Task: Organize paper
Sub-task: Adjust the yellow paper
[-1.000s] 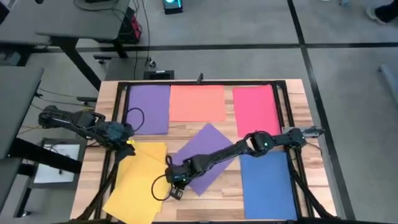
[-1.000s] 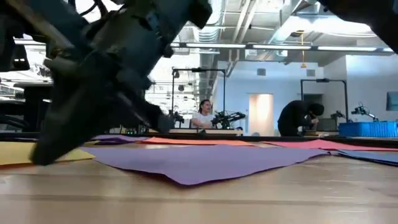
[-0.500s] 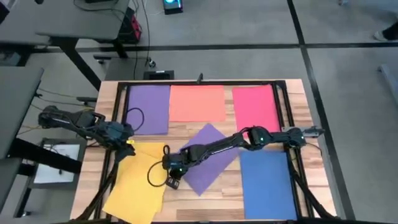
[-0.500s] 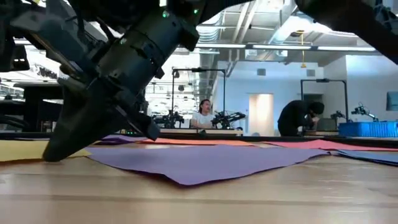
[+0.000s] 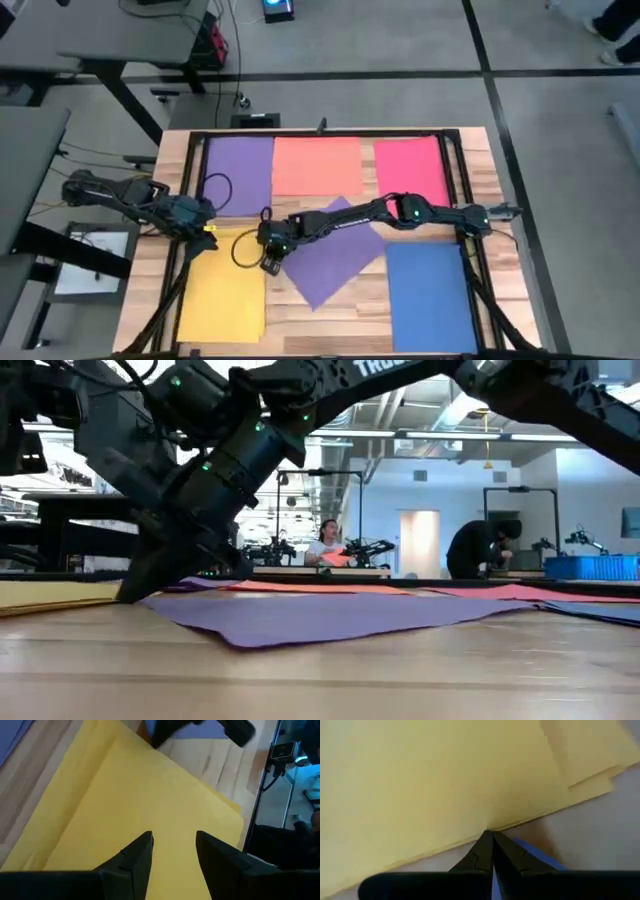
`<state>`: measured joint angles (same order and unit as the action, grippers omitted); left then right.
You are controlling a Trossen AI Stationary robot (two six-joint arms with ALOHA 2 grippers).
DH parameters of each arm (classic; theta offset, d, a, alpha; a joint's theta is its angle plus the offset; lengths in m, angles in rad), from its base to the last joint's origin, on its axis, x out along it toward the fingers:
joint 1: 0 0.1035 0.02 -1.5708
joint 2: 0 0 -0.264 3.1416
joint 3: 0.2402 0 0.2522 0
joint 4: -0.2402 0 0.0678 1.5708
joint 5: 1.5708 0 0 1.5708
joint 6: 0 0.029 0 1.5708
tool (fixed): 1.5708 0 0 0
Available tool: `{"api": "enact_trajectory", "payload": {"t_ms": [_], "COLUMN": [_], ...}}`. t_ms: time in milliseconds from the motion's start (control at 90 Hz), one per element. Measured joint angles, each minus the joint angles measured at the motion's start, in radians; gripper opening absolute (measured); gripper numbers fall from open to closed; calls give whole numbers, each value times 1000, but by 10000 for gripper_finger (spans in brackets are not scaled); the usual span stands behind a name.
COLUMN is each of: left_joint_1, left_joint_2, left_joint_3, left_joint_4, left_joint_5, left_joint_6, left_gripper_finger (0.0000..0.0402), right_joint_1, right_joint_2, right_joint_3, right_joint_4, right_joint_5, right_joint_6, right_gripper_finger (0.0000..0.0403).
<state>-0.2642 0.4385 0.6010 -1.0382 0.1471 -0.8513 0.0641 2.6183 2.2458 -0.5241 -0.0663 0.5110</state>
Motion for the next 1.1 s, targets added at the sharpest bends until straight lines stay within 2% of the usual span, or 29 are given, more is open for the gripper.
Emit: {"api": "enact_trajectory", "payload": {"t_ms": [256, 600, 767, 944, 1100], "left_joint_1": [0, 0, 0, 0, 0], "left_joint_2": [0, 0, 0, 0, 0], "left_joint_3": [0, 0, 0, 0, 0], "left_joint_4": [-2, -3, -3, -2, -2], "left_joint_5": [0, 0, 0, -2, -1], "left_joint_6": [1, 9, 9, 10, 2], "left_gripper_finger": [137, 137, 137, 137, 137], "right_joint_1": [-20, 105, 150, 140, 126], "right_joint_2": [-7, -5, 7, 7, 6], "right_joint_3": [79, 104, 82, 15, 3], "right_joint_4": [-46, -217, -143, -6, 23], "right_joint_5": [5, -44, -30, -13, -15], "right_joint_6": [-9, 4, 3, 4, 1], "right_gripper_finger": [0, 0, 0, 0, 0]}}
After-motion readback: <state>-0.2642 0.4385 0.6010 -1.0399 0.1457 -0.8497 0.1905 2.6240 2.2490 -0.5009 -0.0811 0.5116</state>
